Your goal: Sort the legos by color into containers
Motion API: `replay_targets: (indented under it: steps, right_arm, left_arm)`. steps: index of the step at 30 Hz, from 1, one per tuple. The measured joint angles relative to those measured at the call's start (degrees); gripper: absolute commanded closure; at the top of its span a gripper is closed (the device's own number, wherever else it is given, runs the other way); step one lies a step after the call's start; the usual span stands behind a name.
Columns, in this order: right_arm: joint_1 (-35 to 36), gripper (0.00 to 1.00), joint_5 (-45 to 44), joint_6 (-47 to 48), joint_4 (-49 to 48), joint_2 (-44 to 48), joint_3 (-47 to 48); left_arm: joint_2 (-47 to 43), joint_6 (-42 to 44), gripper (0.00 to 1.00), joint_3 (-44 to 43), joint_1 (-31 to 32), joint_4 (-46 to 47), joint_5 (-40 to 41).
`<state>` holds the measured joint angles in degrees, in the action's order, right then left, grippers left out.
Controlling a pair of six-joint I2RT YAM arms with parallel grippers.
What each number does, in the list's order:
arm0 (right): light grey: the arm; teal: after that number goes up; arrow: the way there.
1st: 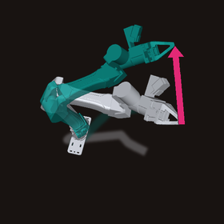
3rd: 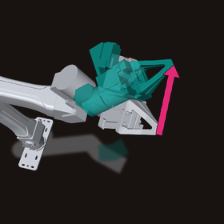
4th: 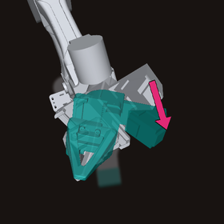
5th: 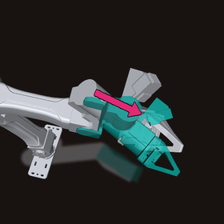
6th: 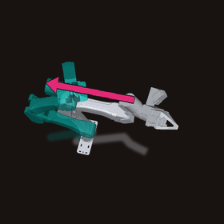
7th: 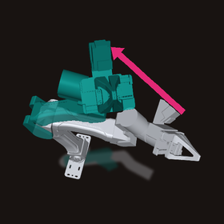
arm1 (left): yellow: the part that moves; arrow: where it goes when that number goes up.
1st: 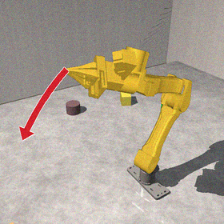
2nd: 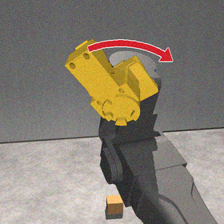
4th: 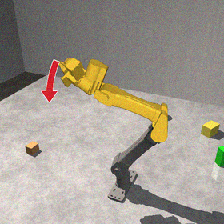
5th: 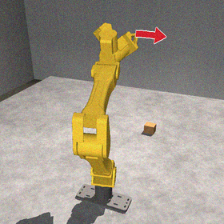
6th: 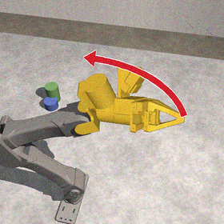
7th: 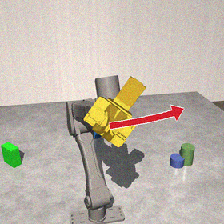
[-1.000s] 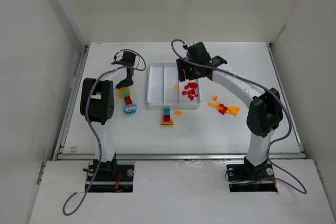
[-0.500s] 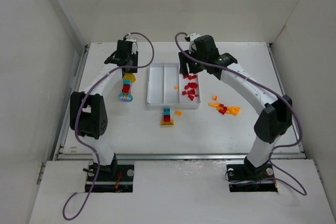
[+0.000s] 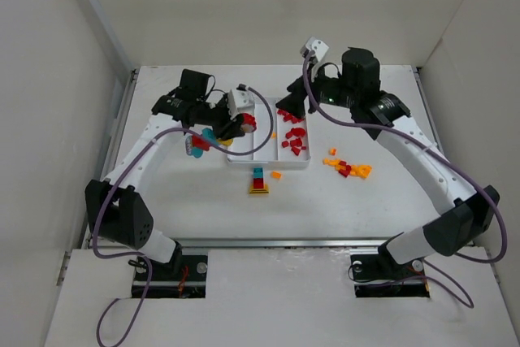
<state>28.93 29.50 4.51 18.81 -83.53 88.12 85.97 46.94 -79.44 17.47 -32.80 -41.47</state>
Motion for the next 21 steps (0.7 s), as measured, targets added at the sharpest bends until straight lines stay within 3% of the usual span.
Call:
replay_targets:
  steps: [9, 16, 21]
  right_arm:
    - [5.31, 0.35, 12.02, 6.45, 0.66, -2.75, -2.8]
    - [8.79, 0.34, 14.05, 9.55, 2.69, -4.17, -2.91]
    - [9.38, 0.45, 12.17, 9.51, 2.62, -5.57, -3.76]
  left_arm:
    - [0.0, 12.81, 1.0, -1.92, 2.69, -13.99, -14.78]
    - [-0.02, 15.19, 1.0, -3.74, 3.87, -15.87, -18.27]
    - [-0.02, 15.1, 1.0, -3.74, 4.07, -16.35, -18.56]
